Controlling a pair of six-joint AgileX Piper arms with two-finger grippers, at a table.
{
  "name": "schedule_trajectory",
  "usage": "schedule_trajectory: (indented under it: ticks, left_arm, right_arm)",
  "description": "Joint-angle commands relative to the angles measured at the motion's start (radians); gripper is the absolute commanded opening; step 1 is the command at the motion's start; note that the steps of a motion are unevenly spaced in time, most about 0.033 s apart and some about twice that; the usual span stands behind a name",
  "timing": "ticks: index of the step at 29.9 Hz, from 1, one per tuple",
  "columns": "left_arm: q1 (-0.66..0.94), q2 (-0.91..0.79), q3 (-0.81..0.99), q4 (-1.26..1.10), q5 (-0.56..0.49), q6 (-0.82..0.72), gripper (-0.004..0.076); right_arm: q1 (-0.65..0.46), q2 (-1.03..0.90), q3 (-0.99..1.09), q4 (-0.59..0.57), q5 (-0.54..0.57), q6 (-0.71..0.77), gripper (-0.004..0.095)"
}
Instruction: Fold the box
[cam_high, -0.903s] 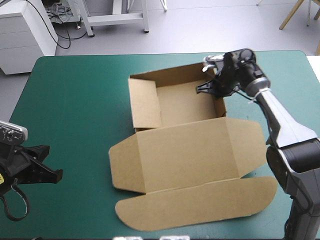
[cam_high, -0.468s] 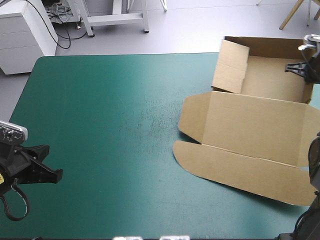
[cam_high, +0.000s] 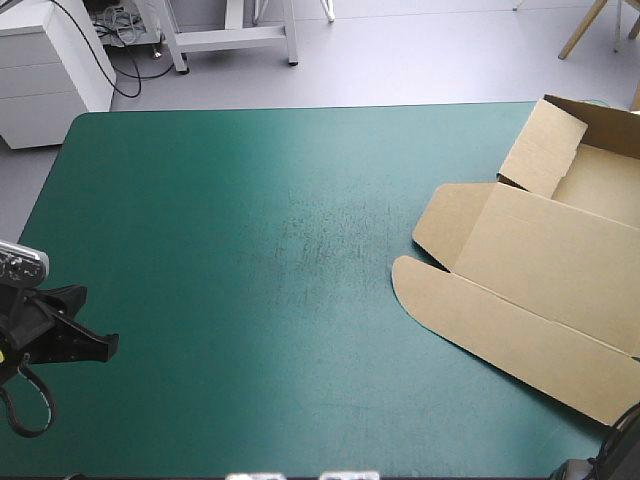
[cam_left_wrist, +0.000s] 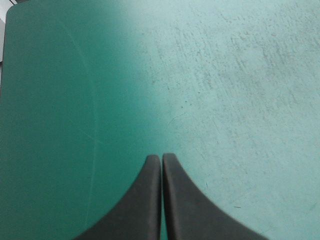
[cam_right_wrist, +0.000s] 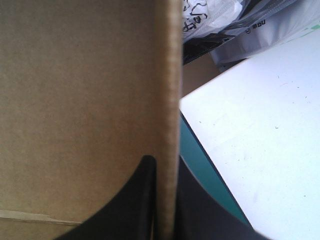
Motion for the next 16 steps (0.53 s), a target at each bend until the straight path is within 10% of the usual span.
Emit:
schedule_trajectory:
  ticks: [1, 9, 16]
  left_arm:
    - [-0.001, 0.000, -0.020, 0.021, 0.048, -0.005, -0.0010]
    - [-0.001, 0.000, -0.020, 0.024, 0.048, -0.005, -0.0010]
    - [-0.001, 0.000, -0.020, 0.024, 0.045, -0.005, -0.0010]
  right_arm:
    - [-0.010, -0.055, -0.029, -0.003, -0.031, -0.009, 0.0178]
    - [-0.014, -0.054, -0.029, -0.006, -0.029, -0.019, 0.0850]
    - [-0.012, -0.125, -0.022, 0.004, -0.029, -0.023, 0.0871]
